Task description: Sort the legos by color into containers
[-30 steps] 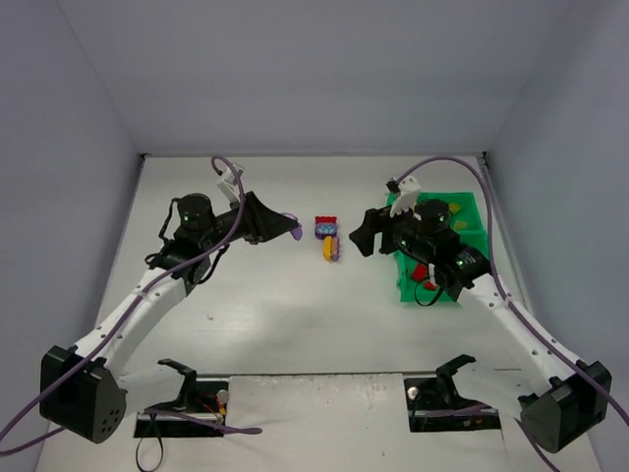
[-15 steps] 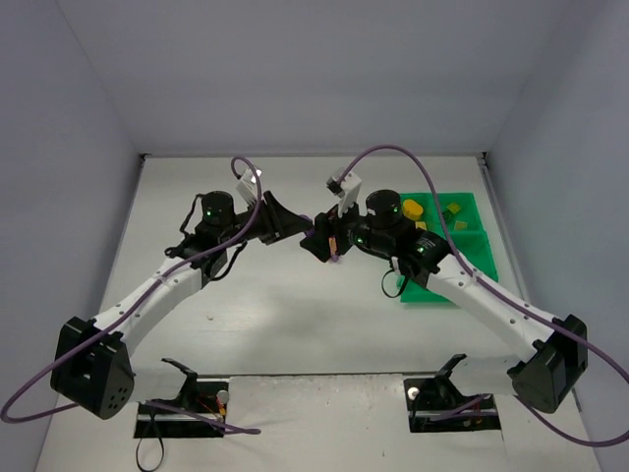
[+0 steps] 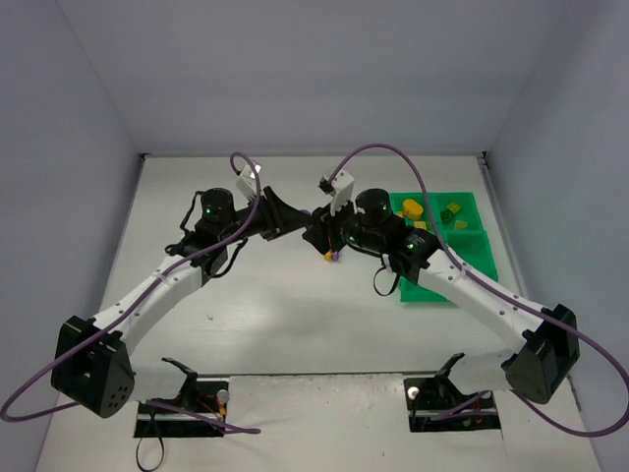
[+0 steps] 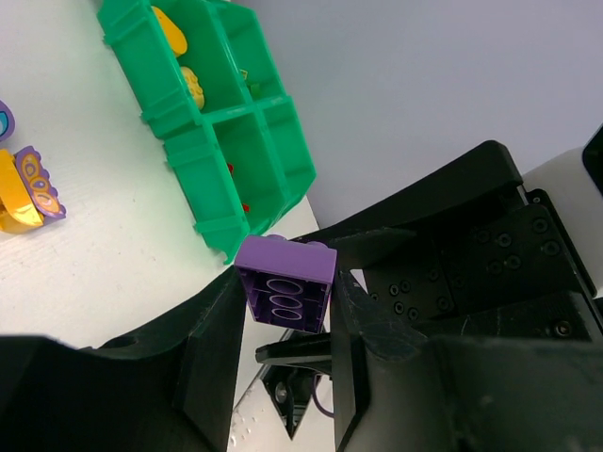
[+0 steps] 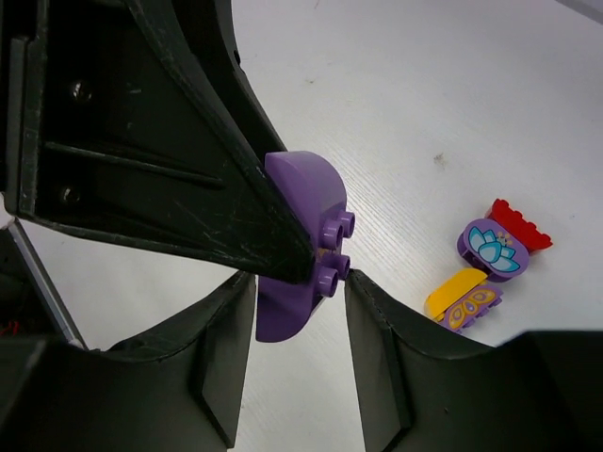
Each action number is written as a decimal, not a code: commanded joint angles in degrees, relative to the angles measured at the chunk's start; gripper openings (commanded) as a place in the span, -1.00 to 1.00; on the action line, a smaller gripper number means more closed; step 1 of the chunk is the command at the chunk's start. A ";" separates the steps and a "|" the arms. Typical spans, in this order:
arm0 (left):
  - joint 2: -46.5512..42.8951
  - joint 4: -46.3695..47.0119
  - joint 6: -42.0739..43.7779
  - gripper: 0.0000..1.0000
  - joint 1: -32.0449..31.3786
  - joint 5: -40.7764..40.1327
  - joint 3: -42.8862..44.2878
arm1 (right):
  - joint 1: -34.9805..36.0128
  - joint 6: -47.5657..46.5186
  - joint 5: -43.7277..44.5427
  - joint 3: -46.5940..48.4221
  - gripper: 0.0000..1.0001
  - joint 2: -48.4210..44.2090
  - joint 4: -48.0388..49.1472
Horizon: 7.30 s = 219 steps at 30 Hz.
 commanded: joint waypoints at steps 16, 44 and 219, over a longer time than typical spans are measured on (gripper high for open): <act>0.29 -2.52 1.73 -0.08 -1.07 -0.20 5.52 | 0.52 -1.50 5.65 1.15 -1.00 -1.94 4.78; -10.61 -33.64 22.92 0.58 2.88 -20.16 6.93 | -54.84 23.37 18.94 -16.26 -0.94 -8.54 -16.93; 6.71 4.06 7.10 -0.91 -3.80 -1.96 -0.45 | -7.83 7.12 -9.19 -12.13 -0.67 -5.10 13.13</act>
